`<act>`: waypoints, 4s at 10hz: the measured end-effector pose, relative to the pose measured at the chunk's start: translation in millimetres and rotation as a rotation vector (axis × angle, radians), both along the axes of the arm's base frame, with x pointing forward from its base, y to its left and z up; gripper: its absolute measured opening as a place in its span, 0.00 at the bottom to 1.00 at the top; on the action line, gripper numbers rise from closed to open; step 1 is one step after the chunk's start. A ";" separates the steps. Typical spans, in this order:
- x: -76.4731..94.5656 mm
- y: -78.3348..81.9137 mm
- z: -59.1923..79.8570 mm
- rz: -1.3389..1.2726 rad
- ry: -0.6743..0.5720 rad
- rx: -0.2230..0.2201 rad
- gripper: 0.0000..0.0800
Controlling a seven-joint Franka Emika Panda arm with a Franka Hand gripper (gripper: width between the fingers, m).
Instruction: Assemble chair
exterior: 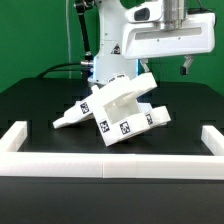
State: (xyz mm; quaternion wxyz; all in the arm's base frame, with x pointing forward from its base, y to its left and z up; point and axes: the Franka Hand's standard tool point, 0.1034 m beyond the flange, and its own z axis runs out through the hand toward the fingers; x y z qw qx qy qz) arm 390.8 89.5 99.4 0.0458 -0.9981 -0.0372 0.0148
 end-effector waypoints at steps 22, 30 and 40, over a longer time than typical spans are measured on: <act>108.6 -36.5 9.3 0.003 -0.073 -0.006 0.81; 123.9 -31.5 4.7 0.005 -0.075 -0.013 0.81; 99.0 -60.8 33.1 -0.015 -0.067 0.003 0.81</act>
Offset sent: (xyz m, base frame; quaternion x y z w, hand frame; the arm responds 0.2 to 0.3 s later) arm 0.0546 -0.0307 0.0350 0.0191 -0.0207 0.0128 0.9995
